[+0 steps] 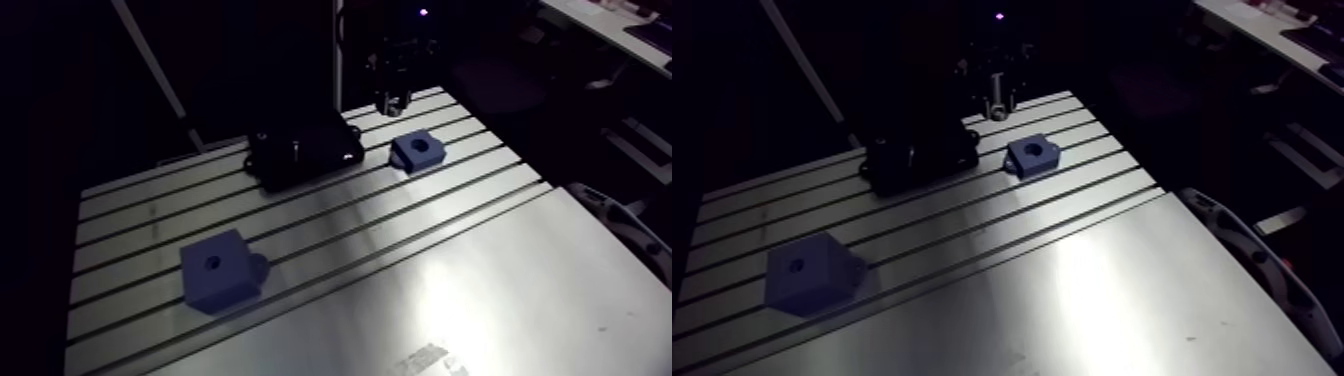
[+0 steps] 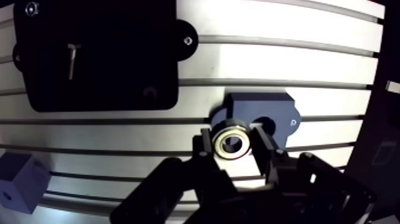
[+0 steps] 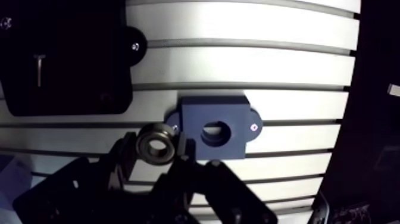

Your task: Pick up the bearing and press it into the housing until flush.

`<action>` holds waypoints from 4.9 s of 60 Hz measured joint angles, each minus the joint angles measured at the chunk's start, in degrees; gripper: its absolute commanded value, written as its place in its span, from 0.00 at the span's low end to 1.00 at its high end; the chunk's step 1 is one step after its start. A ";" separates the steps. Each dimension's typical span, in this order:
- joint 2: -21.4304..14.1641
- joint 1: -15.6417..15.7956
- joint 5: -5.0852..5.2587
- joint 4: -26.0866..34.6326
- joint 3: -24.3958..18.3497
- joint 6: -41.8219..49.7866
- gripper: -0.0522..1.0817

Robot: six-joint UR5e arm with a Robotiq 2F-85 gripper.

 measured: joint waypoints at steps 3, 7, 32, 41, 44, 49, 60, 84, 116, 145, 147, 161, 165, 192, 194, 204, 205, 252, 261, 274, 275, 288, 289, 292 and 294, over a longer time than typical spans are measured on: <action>-0.06 -0.27 0.00 -0.05 0.18 -0.08 0.95; -0.11 -0.59 -0.01 -0.15 0.46 -0.15 0.95; -0.70 -3.09 -0.15 -1.44 2.90 -1.50 0.95; -0.87 -3.97 -0.11 -2.00 3.66 -1.78 0.95; -0.91 -4.25 -0.11 -2.13 3.94 -1.83 0.95; -0.92 -4.64 -0.10 -2.38 4.40 -1.87 0.95; -0.95 -5.44 -0.05 -3.73 5.43 -1.99 0.95; -0.66 -6.02 -0.11 -4.83 6.47 -2.43 0.94; 0.57 -5.88 -0.26 -8.63 6.90 -2.12 0.94; 1.12 -5.81 -0.21 -8.95 6.95 -2.19 0.93; 1.23 -5.80 -0.21 -8.95 6.95 -2.18 0.93; 2.12 -5.75 -0.20 -8.97 6.96 -2.00 0.92; 2.21 -5.74 -0.19 -8.97 6.97 -1.97 0.92; 2.41 -5.72 -0.24 -8.97 6.90 -1.90 0.92; 2.43 -5.72 -0.25 -8.97 6.89 -1.90 0.92; 2.50 -5.70 -0.26 -8.97 6.86 -1.90 0.90; 2.50 -5.70 -0.26 -8.97 6.86 -1.89 0.89; 3.20 -5.71 -0.38 -9.06 6.73 -1.66 0.82; 3.24 -5.72 -0.38 -9.06 6.69 -1.63 0.82; 3.26 -5.72 -0.38 -9.06 6.65 -1.63 0.82; 3.26 -5.72 -0.38 -9.06 6.65 -1.63 0.82; 3.40 -5.72 -0.40 -9.07 6.58 -1.63 0.82; 3.41 -5.72 -0.40 -9.07 6.57 -1.63 0.82; 3.42 -5.72 -0.40 -9.07 6.57 -1.63 0.82; 3.43 -5.72 -0.40 -9.07 6.57 -1.62 0.82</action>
